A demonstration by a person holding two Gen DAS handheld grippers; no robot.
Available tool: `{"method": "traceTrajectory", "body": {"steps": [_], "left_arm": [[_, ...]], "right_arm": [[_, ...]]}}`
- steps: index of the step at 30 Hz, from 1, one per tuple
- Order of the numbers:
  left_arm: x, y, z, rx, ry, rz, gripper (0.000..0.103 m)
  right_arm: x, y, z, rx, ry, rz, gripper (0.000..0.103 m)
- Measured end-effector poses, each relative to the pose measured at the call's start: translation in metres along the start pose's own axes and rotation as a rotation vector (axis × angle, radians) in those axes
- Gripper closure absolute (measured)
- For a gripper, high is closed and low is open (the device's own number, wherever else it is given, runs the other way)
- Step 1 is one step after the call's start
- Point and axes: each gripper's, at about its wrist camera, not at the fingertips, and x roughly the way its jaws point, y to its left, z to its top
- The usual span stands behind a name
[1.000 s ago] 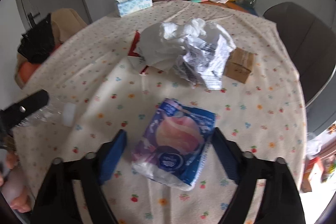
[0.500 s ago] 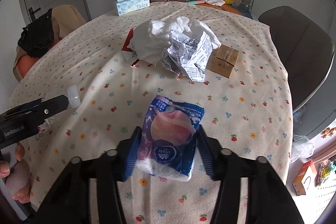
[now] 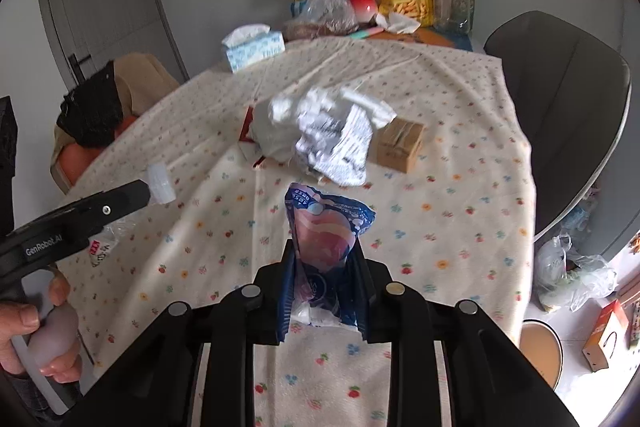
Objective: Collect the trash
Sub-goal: 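Carry the plastic bag and blue wrapper over the bin with both grippers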
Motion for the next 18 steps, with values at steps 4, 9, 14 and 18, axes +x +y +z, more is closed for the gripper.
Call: {"method": "traceTrajectory", "body": {"steps": [4, 9, 14, 18], "left_arm": [[0.003, -0.029, 0.003, 0.041, -0.003, -0.031, 0.015], [0.011, -0.076, 0.004, 0.106, 0.006, -0.08, 0.015], [0.019, -0.124, 0.003, 0.176, 0.015, -0.126, 0.015], [0.027, -0.163, 0.001, 0.227, 0.027, -0.169, 0.015]], "right_arm": [[-0.015, -0.018, 0.0, 0.031, -0.028, -0.011, 0.078], [-0.037, -0.052, -0.004, 0.083, -0.061, -0.043, 0.078], [-0.059, -0.091, -0.013, 0.139, -0.091, -0.08, 0.078], [-0.074, -0.122, -0.023, 0.189, -0.106, -0.113, 0.077]]}}
